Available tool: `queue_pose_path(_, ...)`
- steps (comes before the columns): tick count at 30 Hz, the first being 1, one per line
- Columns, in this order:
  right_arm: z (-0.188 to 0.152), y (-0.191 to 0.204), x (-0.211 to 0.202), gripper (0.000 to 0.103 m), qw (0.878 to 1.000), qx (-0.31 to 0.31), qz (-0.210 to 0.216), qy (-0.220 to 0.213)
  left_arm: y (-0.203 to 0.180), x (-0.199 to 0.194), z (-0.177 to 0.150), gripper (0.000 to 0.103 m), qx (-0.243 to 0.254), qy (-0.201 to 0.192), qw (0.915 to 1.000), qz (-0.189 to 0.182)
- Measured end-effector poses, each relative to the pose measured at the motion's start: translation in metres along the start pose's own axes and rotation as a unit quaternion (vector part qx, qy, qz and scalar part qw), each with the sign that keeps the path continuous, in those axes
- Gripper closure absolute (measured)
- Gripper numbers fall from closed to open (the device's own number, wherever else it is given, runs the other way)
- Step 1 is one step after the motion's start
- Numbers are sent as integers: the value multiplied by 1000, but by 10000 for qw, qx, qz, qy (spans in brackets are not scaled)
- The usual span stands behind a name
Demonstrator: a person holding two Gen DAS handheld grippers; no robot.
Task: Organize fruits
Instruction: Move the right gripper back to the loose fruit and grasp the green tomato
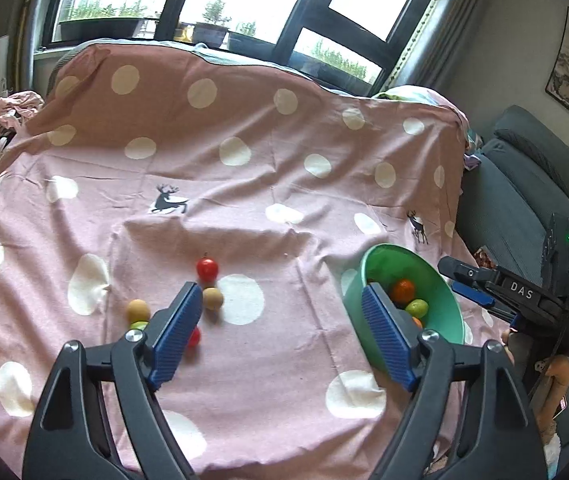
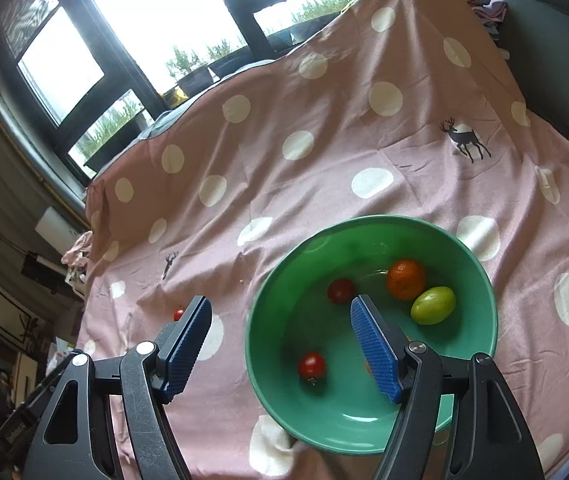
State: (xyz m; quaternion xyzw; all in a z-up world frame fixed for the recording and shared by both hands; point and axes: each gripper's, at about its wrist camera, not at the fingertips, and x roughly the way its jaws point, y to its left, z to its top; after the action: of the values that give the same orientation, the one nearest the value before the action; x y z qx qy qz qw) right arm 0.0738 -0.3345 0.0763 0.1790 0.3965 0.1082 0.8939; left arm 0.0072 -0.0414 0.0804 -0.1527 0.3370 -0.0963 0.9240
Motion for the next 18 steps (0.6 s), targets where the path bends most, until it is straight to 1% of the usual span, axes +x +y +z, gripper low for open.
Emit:
queue_pose_path(2,-3,9,4,30,9999,-90,-72,14,17,-4,0,21,-15,-49,9999,156)
queue_pose_path(4,-7,17,10,30,9998,-172,-24,108,35,-3,-2,21,-75,-37,9992,384)
queue_pose_path(8,-13,34,19,30,9992,-327,83,212,72,5,-7,21,-490,36,9969,608)
queue_pose_path(11,-19,50,27,30,9982,-505,177,265,87,9,-9,21,-617,143,9947,808)
queue_pose_path(15,-30,70,44,30,9943,-576,687,584,100,11,-13,21,-706,202,9928,951)
queue_pose_path(18,-39,87,63,30,9885,-513,1069,934,105,20,-16,22,-740,394,9923,907)
